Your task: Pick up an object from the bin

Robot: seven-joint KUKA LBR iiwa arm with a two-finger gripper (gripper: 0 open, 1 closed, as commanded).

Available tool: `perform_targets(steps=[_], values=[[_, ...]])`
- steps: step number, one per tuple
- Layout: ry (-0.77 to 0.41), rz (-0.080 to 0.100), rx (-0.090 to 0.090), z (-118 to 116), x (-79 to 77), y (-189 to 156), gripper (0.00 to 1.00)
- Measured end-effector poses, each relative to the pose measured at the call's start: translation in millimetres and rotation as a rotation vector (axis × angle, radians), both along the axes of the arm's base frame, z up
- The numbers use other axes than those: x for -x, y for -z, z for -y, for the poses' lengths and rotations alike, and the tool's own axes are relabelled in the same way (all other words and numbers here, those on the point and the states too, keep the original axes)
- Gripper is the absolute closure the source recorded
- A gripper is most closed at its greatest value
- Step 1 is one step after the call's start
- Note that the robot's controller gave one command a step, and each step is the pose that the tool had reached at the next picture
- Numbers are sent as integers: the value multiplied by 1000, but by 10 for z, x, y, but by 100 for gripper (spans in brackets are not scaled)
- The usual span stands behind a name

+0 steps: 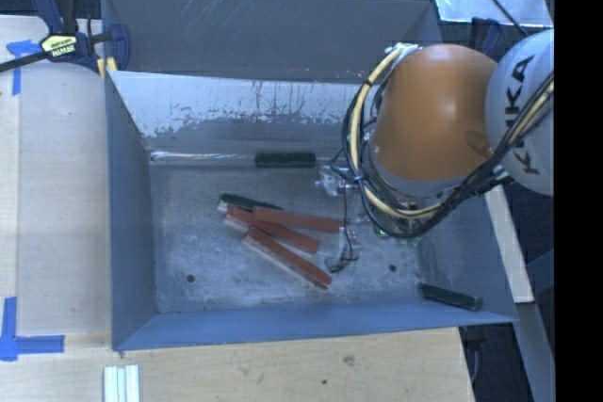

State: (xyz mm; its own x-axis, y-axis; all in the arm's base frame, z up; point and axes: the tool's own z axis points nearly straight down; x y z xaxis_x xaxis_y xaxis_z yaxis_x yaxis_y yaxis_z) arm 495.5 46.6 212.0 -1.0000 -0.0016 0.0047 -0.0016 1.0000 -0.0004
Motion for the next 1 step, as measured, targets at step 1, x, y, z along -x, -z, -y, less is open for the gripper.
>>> perform_targets(steps=[1], values=[[344, 1, 1, -114, -294, 803, 0]])
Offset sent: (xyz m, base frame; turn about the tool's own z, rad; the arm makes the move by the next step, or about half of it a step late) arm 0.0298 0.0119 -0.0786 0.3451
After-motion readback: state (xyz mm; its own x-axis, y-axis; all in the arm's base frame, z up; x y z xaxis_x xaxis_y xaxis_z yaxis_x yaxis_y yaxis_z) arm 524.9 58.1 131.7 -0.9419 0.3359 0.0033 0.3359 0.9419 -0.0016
